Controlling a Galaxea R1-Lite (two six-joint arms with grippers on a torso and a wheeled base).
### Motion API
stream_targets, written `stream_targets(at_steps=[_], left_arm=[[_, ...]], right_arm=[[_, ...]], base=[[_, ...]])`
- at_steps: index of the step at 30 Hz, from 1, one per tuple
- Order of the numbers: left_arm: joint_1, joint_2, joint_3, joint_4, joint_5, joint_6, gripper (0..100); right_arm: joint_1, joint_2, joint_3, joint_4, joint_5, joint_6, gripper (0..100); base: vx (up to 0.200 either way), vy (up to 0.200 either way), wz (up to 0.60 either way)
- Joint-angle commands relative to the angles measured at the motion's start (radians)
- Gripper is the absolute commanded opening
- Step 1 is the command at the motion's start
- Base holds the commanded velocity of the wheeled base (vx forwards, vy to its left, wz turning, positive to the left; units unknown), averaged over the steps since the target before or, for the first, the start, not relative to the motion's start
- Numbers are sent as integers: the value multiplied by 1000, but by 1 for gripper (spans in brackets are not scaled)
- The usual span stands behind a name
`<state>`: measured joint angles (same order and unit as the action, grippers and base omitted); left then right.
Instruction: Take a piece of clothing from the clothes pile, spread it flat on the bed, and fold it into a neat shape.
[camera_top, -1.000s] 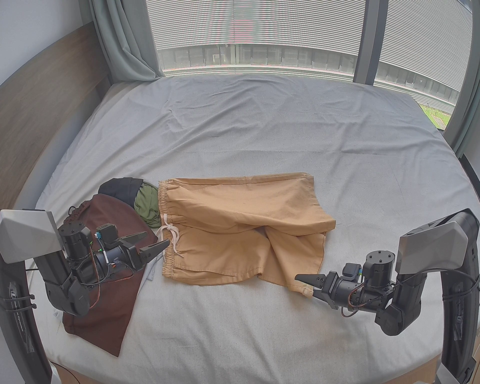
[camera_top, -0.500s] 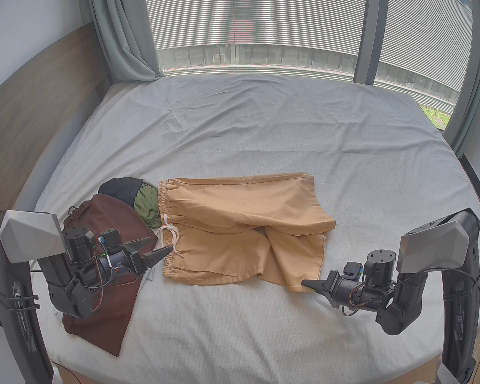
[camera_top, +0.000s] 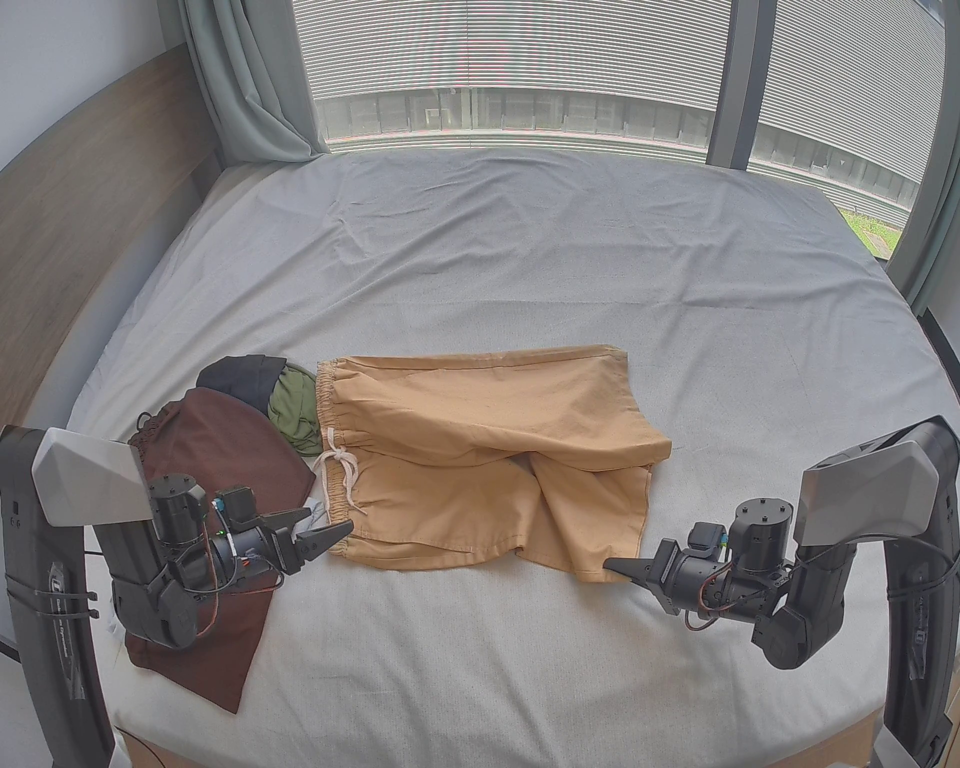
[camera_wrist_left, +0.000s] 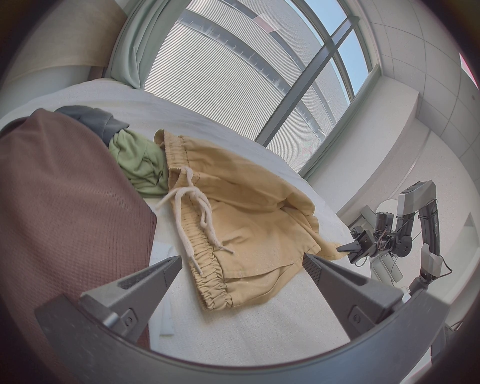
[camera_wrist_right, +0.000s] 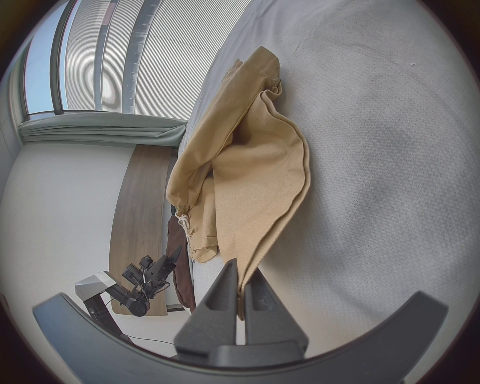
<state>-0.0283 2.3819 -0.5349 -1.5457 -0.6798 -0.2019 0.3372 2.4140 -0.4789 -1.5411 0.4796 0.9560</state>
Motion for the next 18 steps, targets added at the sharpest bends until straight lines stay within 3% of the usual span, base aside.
stream_targets(at_steps=[1, 11, 18], left_arm=[[-1, 46, -2, 1, 0, -1, 100], [-24, 118, -19, 1, 0, -11, 100], [-48, 140, -51, -1, 17, -86, 100]], right_arm=[[0, -1, -1, -1, 1, 0, 0], [0, 4, -4, -1, 1, -14, 0], [0, 7, -4, -1, 1, -22, 0]], base=[[0, 0, 0], [0, 0, 0], [0, 0, 0]])
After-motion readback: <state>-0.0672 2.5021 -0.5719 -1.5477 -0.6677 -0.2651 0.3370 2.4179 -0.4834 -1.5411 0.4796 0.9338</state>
